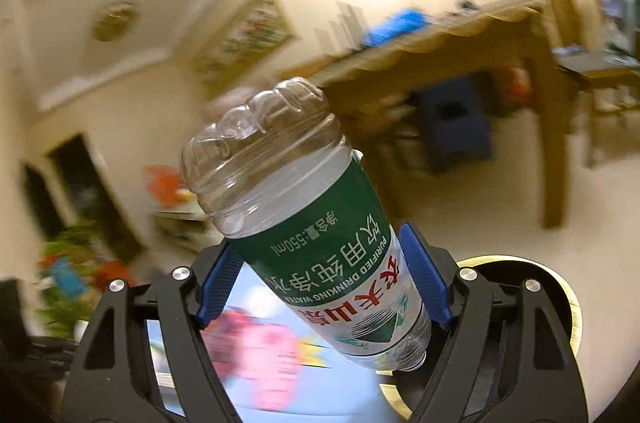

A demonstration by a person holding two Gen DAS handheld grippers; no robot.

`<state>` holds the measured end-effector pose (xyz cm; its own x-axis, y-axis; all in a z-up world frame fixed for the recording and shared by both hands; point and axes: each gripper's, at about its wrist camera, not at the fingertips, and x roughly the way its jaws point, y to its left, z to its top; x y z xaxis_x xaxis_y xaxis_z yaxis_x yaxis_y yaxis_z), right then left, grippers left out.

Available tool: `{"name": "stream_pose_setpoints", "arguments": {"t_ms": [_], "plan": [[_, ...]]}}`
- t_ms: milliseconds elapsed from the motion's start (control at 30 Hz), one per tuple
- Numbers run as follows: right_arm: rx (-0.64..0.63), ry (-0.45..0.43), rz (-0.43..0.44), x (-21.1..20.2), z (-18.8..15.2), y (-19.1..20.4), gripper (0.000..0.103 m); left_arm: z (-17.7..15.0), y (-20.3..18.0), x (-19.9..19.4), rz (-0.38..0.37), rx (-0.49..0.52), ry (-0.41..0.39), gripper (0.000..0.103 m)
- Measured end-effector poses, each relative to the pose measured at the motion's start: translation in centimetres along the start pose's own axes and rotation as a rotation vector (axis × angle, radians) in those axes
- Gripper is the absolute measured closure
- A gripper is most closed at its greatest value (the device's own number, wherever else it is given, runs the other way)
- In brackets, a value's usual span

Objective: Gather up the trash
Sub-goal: 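Carry the bottle toward the bin with the right tool while the left tool grasps tissues, then release the bottle and tissues into the black bin with both tools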

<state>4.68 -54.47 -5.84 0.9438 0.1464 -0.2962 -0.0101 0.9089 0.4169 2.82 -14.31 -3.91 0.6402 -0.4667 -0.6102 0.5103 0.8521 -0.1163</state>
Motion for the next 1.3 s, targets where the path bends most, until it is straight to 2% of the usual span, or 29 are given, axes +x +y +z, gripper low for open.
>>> {"name": "stream_pose_setpoints", "arguments": {"t_ms": [33, 167, 267, 300, 433, 667, 733, 767, 800, 933, 1067, 1133, 1233, 1300], "plan": [[0.002, 0.02, -0.049, 0.4, -0.6, -1.1, 0.027, 0.6, -1.1, 0.8, -0.014, 0.017, -0.002, 0.1], [0.048, 0.093, -0.149, 1.9, -2.8, -4.0, 0.025, 2.5, -5.2, 4.1, -0.085, 0.059, 0.026, 0.1], [0.097, 0.138, -0.227, 2.7, -4.2, -5.6, 0.016, 3.5, -8.1, 7.0, -0.127, 0.089, 0.056, 0.1], [0.123, 0.124, -0.237, 2.5, -4.2, -5.9, 0.007, 3.8, -9.0, 7.9, -0.139, 0.097, 0.067, 0.1], [0.223, 0.016, -0.194, -0.5, -3.6, -7.3, 0.007, 4.5, -11.4, 11.6, -0.167, 0.12, 0.111, 0.1], [0.285, -0.157, -0.229, -7.6, -1.9, -9.6, 0.006, 5.9, -15.9, 16.9, -0.202, 0.178, 0.161, 0.099], [0.324, -0.203, -0.22, -9.6, -1.3, -10.6, 0.006, 6.2, -17.2, 18.5, -0.203, 0.202, 0.171, 0.089], [0.338, -0.217, -0.215, -10.3, -0.5, -11.0, 0.006, 6.4, -17.6, 19.0, -0.188, 0.212, 0.167, 0.071], [0.348, -0.224, -0.211, -10.8, 0.2, -11.4, 0.006, 6.4, -18.2, 19.7, -0.166, 0.231, 0.155, 0.058], [0.361, -0.239, -0.207, -12.2, 0.8, -12.0, 0.006, 6.6, -18.5, 21.5, -0.149, 0.227, 0.169, 0.056], [0.337, -0.229, -0.189, -11.9, 2.0, -11.2, 0.006, 6.3, -17.8, 21.3, -0.141, 0.205, 0.171, 0.055], [0.316, -0.225, -0.168, -11.4, 2.7, -10.7, 0.006, 5.8, -17.2, 20.5, -0.125, 0.204, 0.165, 0.049], [0.272, -0.218, -0.123, -10.7, 3.2, -8.7, 0.006, 4.2, -15.7, 17.3, -0.125, 0.196, 0.144, 0.046], [0.219, -0.2, -0.062, -10.0, 3.4, -6.7, 0.006, 2.6, -14.8, 14.1, -0.115, 0.215, 0.113, 0.037]]}}
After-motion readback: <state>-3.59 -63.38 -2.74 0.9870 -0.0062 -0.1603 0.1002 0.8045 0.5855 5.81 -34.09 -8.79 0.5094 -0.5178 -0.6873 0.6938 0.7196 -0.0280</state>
